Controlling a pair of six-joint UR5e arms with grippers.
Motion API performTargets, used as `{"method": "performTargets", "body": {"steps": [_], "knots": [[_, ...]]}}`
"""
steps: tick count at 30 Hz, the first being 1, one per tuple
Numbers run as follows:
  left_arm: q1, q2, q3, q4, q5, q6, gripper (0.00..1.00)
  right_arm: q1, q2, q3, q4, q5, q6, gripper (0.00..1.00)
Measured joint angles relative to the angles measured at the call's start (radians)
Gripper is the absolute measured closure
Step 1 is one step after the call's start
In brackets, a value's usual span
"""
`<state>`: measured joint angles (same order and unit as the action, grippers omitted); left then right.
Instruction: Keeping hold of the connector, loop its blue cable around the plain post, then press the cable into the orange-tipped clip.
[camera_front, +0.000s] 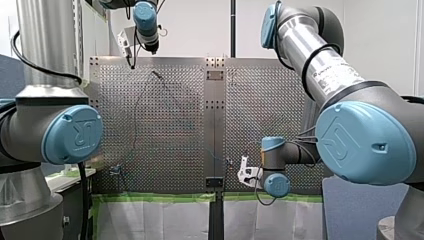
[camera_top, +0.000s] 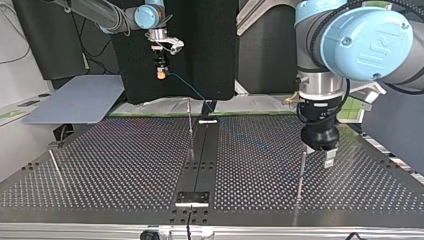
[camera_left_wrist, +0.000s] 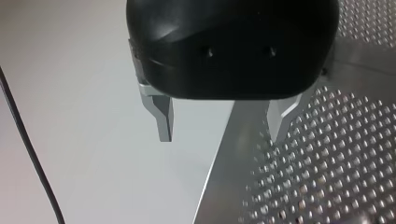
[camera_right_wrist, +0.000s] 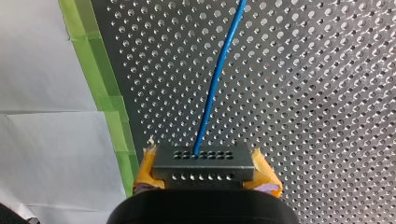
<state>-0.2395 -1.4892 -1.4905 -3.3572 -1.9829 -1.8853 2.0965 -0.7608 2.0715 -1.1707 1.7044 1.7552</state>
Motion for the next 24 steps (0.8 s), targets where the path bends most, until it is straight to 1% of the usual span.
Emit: {"method": "performTargets", "body": {"steps": [4, 8, 11, 13, 17, 24], "knots": [[0.020, -0.012, 0.034, -0.041, -0.004, 0.042, 0.00, 0.000, 0.000, 0.000, 0.000, 0.000, 0.000, 1.00], [0.057, -0.016, 0.044, -0.085, 0.021, 0.085, 0.00, 0.000, 0.000, 0.000, 0.000, 0.000, -0.001, 1.00], [0.074, -0.019, 0.045, -0.113, 0.040, 0.113, 0.00, 0.001, 0.000, 0.000, 0.000, 0.000, -0.001, 1.00], [0.079, -0.020, 0.043, -0.131, 0.041, 0.131, 0.00, 0.000, 0.000, 0.000, 0.000, 0.000, -0.002, 1.00], [0.082, -0.021, 0.038, -0.173, 0.016, 0.161, 0.00, 0.000, 0.000, 0.000, 0.001, 0.000, -0.003, 1.00], [0.078, -0.021, 0.037, -0.238, 0.003, 0.171, 0.00, 0.002, 0.000, 0.000, 0.003, 0.000, -0.003, 1.00]]}}
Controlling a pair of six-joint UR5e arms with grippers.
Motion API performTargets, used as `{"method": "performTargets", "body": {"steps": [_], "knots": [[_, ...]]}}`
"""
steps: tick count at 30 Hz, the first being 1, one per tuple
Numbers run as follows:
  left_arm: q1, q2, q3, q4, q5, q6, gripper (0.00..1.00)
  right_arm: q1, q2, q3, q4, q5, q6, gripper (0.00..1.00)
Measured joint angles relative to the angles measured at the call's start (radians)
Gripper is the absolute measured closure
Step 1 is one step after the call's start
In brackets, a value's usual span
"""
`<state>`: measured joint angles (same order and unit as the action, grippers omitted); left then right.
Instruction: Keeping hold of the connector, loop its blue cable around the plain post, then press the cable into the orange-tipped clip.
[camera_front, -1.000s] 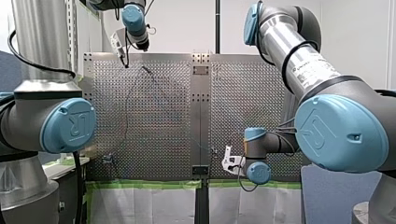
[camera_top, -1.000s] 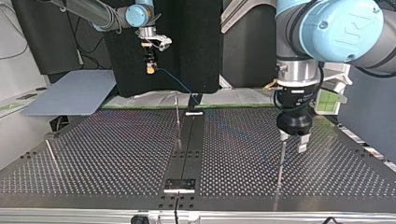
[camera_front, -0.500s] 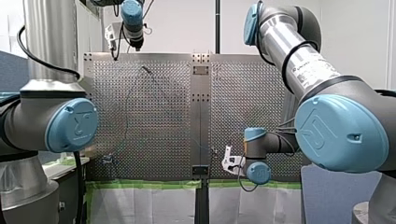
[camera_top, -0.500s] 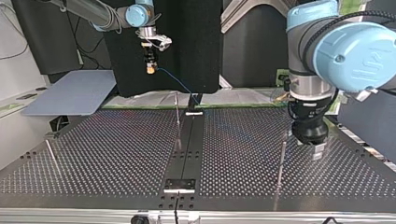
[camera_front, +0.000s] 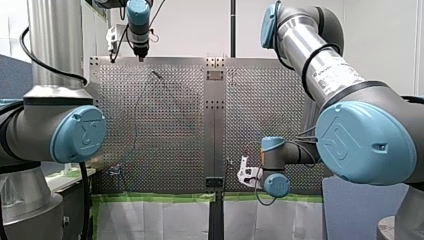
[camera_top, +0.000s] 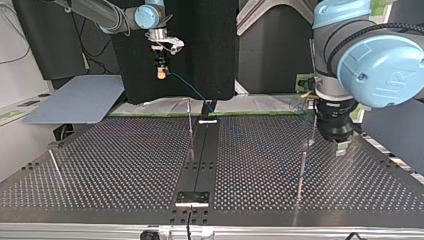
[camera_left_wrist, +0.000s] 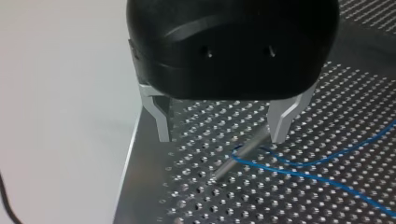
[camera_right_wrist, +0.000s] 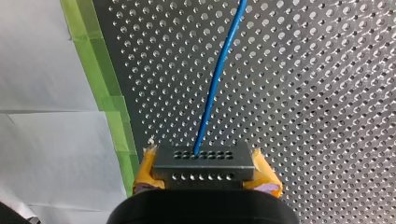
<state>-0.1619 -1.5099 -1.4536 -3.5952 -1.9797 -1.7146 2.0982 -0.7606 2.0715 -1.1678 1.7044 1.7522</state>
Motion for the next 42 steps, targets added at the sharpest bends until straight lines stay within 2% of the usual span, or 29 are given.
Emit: {"method": "performTargets", "body": {"steps": [14, 18, 30, 34, 42], "knots": [[-0.015, 0.001, 0.000, -0.134, 0.036, 0.005, 0.00, 0.003, 0.000, 0.000, 0.002, 0.000, 0.000, 1.00], [-0.019, 0.001, 0.000, -0.152, 0.037, 0.006, 0.00, 0.004, 0.000, 0.000, 0.005, 0.000, -0.001, 1.00], [-0.025, 0.003, 0.000, -0.155, 0.033, 0.004, 0.00, 0.006, 0.000, 0.000, 0.008, 0.000, -0.002, 1.00], [-0.026, 0.003, 0.000, -0.145, 0.035, -0.014, 0.00, 0.006, -0.001, 0.000, 0.011, 0.000, -0.002, 1.00], [-0.030, -0.012, -0.026, -0.072, 0.103, -0.027, 0.00, 0.007, -0.001, 0.000, 0.022, 0.001, -0.004, 1.00]]}}
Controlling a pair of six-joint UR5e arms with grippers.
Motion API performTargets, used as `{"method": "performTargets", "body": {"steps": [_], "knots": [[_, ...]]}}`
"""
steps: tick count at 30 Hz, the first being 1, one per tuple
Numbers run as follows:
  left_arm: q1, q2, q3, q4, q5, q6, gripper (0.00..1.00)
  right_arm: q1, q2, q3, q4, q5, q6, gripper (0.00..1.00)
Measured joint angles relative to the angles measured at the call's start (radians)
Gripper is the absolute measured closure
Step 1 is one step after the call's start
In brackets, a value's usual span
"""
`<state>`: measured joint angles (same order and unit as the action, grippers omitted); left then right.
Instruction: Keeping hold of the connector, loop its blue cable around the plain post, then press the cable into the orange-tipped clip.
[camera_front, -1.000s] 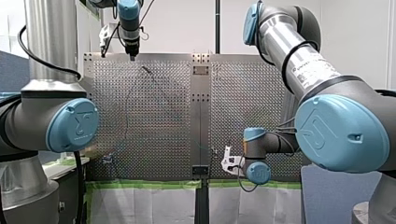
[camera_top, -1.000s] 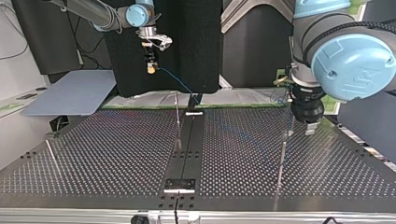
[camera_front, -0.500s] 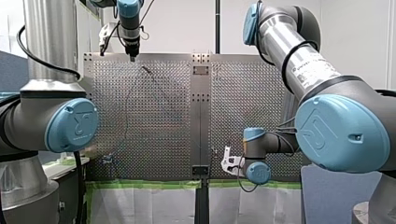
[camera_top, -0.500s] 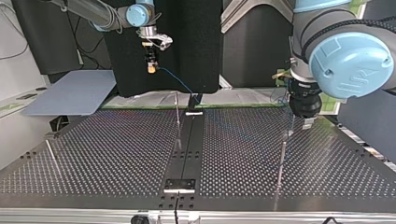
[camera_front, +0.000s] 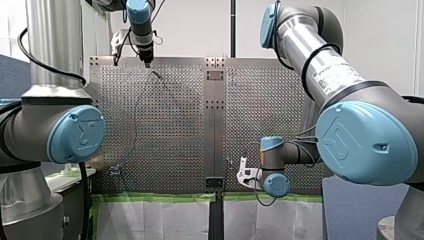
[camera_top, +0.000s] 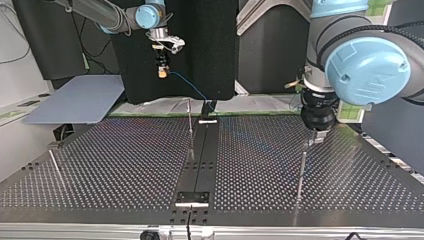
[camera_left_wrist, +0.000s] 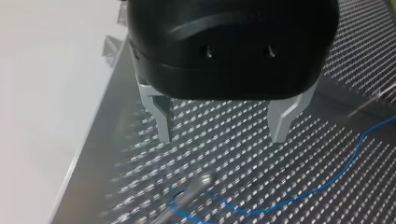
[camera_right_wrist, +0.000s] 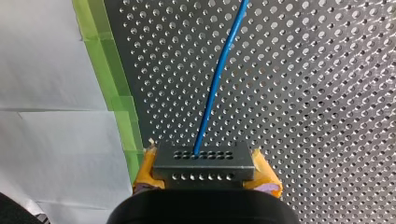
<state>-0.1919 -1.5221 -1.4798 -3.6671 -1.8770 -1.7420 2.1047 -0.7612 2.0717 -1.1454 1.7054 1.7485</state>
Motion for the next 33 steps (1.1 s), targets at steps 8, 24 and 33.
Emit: {"method": "performTargets", "body": {"steps": [8, 24, 33], "knots": [[-0.013, -0.058, -0.077, 0.080, 0.081, 0.001, 0.00, -0.001, 0.001, 0.000, -0.001, -0.001, 0.001, 1.00], [-0.125, -0.106, -0.109, 0.243, 0.162, 0.080, 0.00, -0.005, 0.000, -0.001, -0.020, -0.001, 0.008, 1.00], [-0.201, -0.188, -0.033, 0.340, 0.067, 0.165, 0.00, -0.001, 0.000, -0.001, -0.023, -0.001, 0.008, 1.00]]}}
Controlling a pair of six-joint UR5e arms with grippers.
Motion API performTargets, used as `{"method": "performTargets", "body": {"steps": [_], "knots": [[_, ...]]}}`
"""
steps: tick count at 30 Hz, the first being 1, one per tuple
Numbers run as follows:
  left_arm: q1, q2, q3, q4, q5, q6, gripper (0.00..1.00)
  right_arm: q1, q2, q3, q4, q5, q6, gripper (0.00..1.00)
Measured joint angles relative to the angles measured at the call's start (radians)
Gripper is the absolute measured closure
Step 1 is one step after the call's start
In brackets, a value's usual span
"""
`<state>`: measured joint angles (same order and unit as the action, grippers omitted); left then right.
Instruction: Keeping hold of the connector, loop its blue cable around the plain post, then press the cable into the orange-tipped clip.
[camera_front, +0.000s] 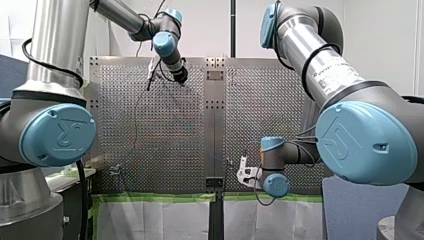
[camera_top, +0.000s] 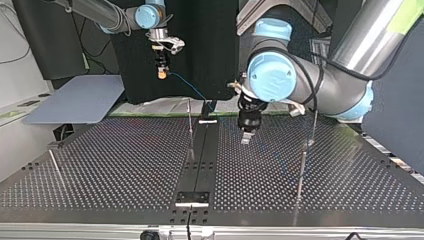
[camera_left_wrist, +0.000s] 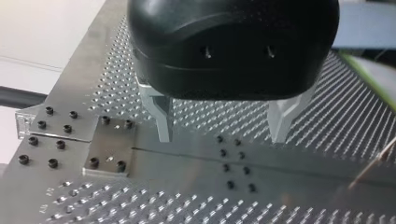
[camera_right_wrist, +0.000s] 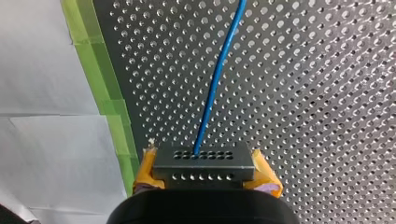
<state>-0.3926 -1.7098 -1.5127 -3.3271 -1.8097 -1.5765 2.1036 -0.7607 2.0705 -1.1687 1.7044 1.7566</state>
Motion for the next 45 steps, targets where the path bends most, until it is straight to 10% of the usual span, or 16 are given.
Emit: {"method": "performTargets", "body": {"steps": [17, 45], "knots": [[0.035, -0.102, 0.040, 0.150, -0.167, 0.167, 0.00, 0.001, 0.000, 0.000, 0.001, -0.003, -0.003, 1.00], [0.074, -0.191, 0.041, 0.201, -0.370, 0.404, 0.00, -0.005, 0.000, 0.000, 0.000, -0.003, -0.006, 1.00]]}}
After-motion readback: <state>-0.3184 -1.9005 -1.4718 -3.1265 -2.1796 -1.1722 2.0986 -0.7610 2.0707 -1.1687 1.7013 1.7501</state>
